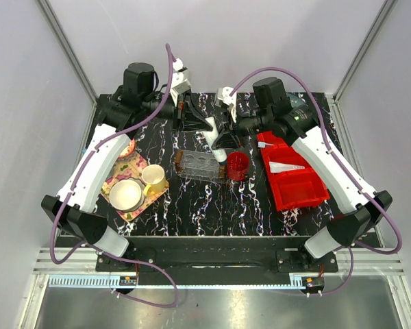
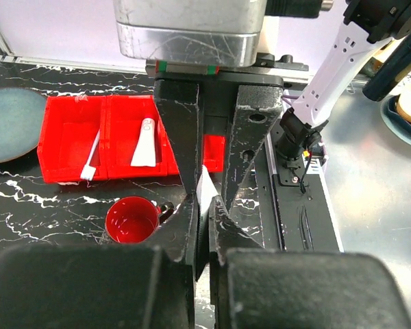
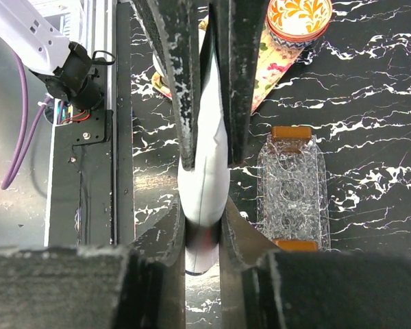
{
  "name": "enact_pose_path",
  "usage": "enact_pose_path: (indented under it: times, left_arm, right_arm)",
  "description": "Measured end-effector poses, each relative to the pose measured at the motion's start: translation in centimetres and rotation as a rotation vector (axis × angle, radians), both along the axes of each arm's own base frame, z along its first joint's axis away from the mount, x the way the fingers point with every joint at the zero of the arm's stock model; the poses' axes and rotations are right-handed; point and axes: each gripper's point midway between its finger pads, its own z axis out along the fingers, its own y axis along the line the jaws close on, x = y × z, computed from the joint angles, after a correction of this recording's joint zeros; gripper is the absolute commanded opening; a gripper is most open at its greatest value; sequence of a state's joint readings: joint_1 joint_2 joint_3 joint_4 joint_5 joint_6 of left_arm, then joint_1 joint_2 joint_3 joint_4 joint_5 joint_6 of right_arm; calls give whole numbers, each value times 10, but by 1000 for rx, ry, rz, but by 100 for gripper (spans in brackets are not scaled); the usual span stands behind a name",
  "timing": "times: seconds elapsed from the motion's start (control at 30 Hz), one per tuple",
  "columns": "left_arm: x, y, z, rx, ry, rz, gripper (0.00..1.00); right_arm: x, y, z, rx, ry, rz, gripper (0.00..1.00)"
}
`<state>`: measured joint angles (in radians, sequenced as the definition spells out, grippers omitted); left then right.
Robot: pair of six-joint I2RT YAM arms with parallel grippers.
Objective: Prepare toiletry sets of a toothbrush and toothpaste on the tray
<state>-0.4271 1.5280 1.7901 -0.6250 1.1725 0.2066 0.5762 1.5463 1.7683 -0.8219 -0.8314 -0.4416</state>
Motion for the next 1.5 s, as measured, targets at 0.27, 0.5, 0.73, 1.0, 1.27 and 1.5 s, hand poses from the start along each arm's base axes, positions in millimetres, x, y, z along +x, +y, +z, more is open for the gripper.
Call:
enact_pose_path:
  times: [0.27, 0.5, 0.73, 1.0, 1.27, 1.5]
  left_arm:
    - [3, 0, -5, 18, 0, 24, 0]
    - [16, 5, -22, 92, -1, 112, 0]
    - [43, 21, -47, 195, -43, 260, 0]
    - [74, 54, -107, 334, 0, 469, 0]
    - [97, 69, -137, 367, 15, 601, 0]
    - [108, 70, -145, 356, -9, 634, 0]
  right_arm:
    - [4, -2, -3, -17, -5, -29, 50]
    - [16, -5, -5, -41, -25, -94, 56]
    - [36, -18, -6, -88, -74, -226, 56]
    - [60, -43, -12, -161, -126, -420, 55]
    - [85, -87, -26, -199, -98, -607, 53]
    - [91, -114, -37, -203, -64, -689, 53]
